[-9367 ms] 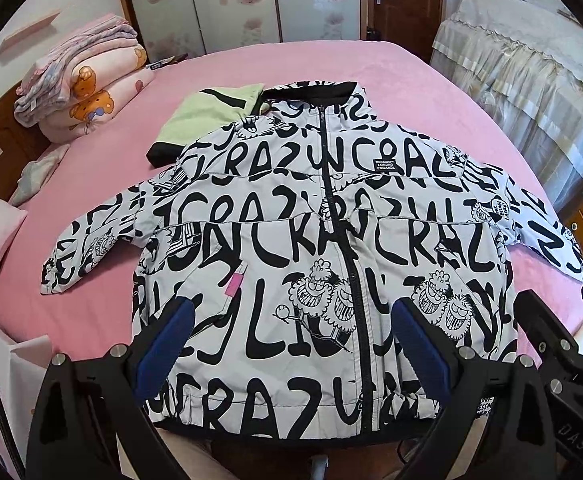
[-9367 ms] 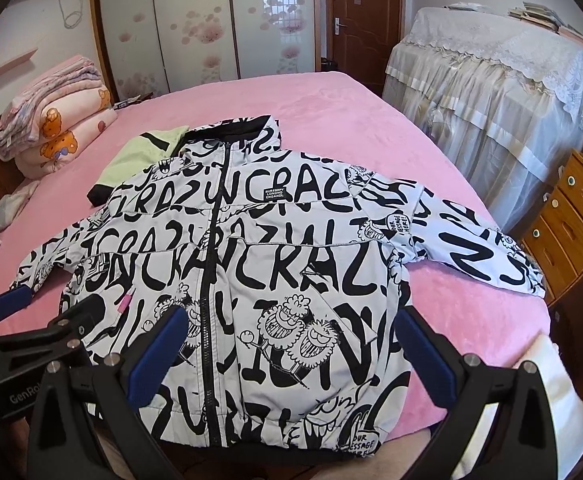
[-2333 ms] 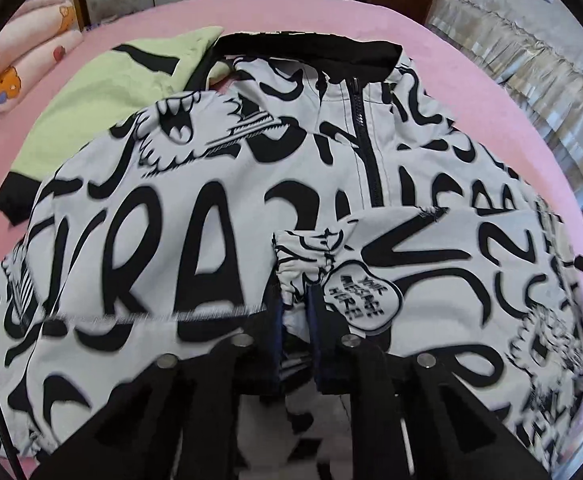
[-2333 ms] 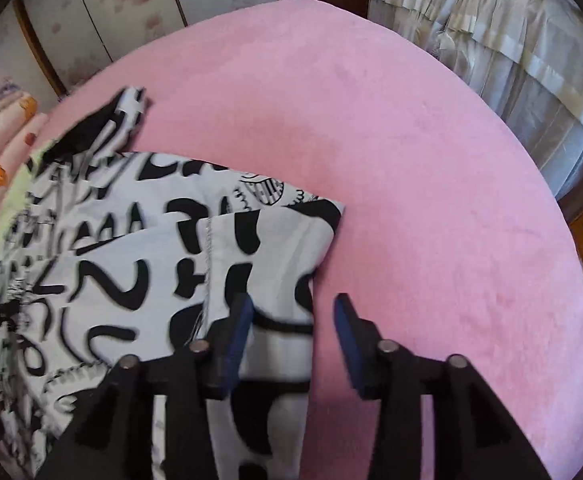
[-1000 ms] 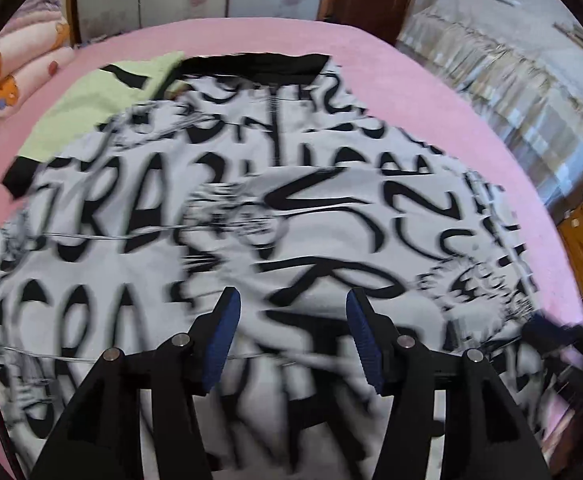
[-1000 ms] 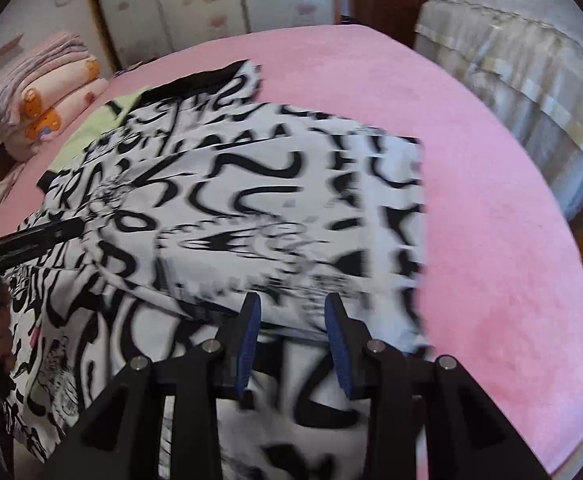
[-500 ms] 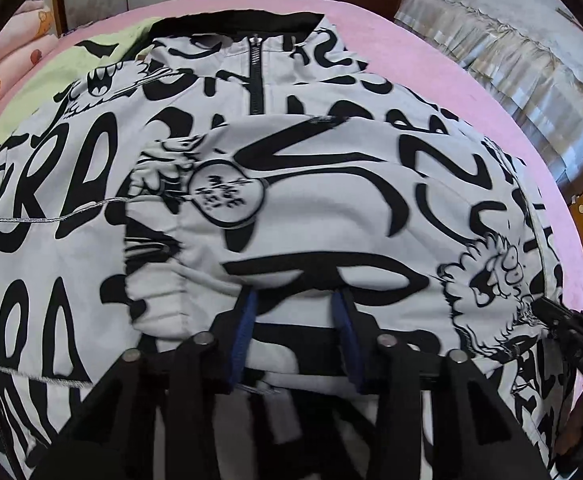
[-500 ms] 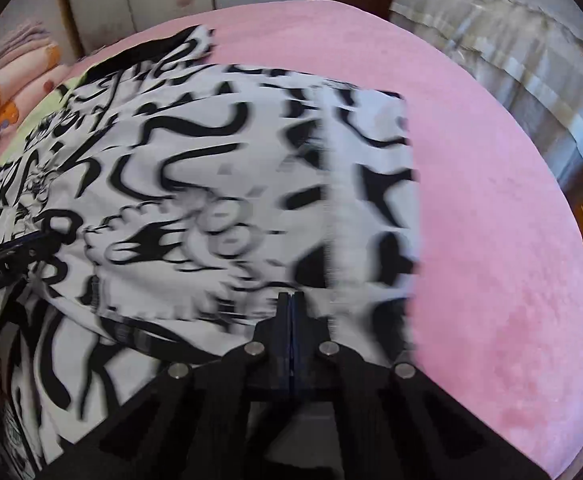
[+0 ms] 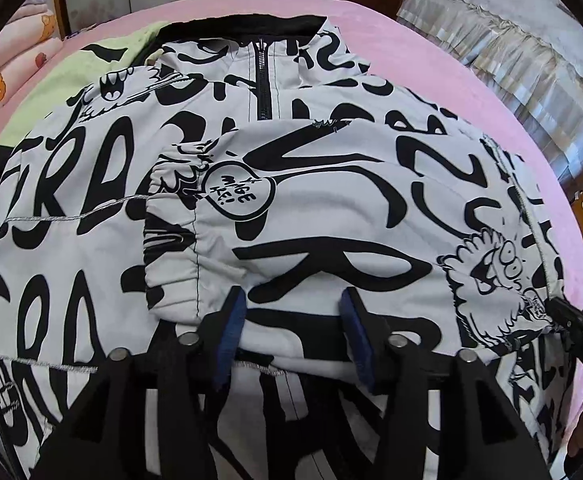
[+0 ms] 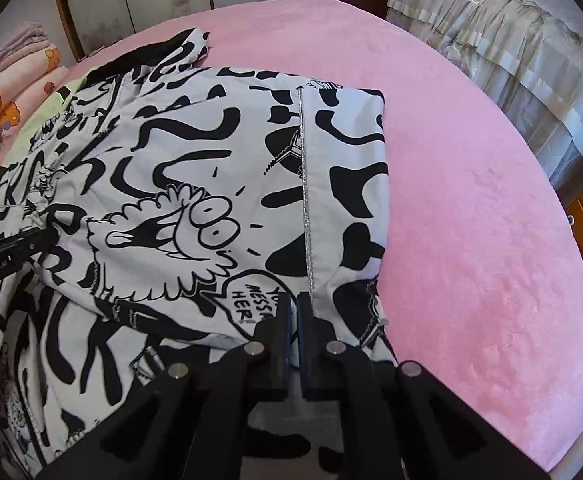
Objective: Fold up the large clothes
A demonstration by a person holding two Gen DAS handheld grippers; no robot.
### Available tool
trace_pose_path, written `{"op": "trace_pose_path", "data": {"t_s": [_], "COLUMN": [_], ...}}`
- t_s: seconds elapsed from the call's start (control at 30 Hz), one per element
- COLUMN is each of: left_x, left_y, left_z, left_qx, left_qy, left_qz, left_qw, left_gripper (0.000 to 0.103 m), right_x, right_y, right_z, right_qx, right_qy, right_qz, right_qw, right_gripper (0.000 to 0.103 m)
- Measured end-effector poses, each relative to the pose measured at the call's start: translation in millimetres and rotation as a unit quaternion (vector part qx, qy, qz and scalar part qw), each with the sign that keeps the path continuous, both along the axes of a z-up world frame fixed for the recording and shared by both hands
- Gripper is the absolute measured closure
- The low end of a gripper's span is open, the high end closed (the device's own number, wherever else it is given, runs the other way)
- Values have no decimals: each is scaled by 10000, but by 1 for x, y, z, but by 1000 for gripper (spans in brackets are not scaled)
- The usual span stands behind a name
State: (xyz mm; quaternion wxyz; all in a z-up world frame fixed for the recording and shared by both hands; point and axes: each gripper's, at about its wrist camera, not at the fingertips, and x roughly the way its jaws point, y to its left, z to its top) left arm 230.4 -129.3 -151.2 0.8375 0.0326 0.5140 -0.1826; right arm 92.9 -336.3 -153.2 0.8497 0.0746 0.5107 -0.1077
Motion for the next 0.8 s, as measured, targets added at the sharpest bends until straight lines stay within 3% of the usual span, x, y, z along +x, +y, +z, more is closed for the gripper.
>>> {"op": "trace_pose_path", "data": {"t_s": [0.13,0.27,0.57,0.8], "left_x": [-13,-31,-85,-122], "left_y": [4,10,41,74], "left_z": [13,28,62,91], "left_qx": [-32,-48,-30,107], "left_qy": [-75,-147,-82,-311], "left_qz": [63,121,295,338], "left_qw": [9999,9998,9995,9989], "left_gripper": [48,48,48,47], "right_x": [-14,-34,-84,-110], "right_y": [2,6,24,63], "right_z": [14,25,48,63], "right_qx": [167,189,586,677], "right_qy": [20,15,-20,-61], "right_qz": [-87,-227,-404,-184], "right_qw": [9998,9996,9975,9975], "right_gripper": [97,82,82,82]}}
